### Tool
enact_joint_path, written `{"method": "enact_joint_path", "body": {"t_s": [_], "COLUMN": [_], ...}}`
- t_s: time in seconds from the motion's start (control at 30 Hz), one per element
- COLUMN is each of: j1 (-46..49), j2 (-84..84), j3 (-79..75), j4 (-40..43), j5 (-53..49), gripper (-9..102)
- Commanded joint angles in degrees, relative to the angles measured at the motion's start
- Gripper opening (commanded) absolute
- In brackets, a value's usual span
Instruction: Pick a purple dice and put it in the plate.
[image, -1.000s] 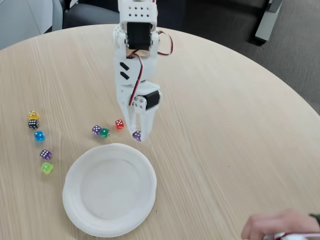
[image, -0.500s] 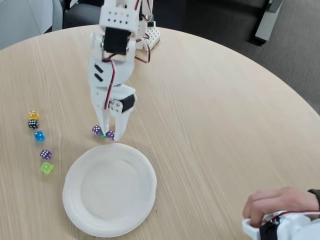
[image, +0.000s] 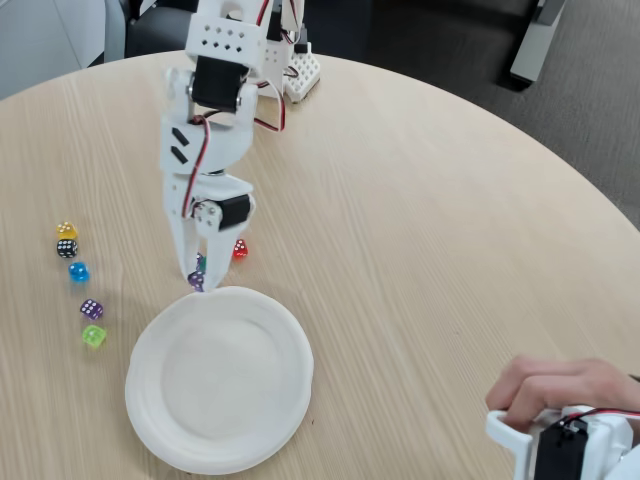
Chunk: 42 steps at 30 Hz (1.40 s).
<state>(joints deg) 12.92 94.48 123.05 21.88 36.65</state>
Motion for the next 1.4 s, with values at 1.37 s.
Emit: {"method": "enact_joint_path", "body": {"t_s": [1.37], "j1": [0.2], "j2": [0.4], "j3": [-0.9], "j4": [-23.0], "j5": [-33.8], "gripper": [9]}}
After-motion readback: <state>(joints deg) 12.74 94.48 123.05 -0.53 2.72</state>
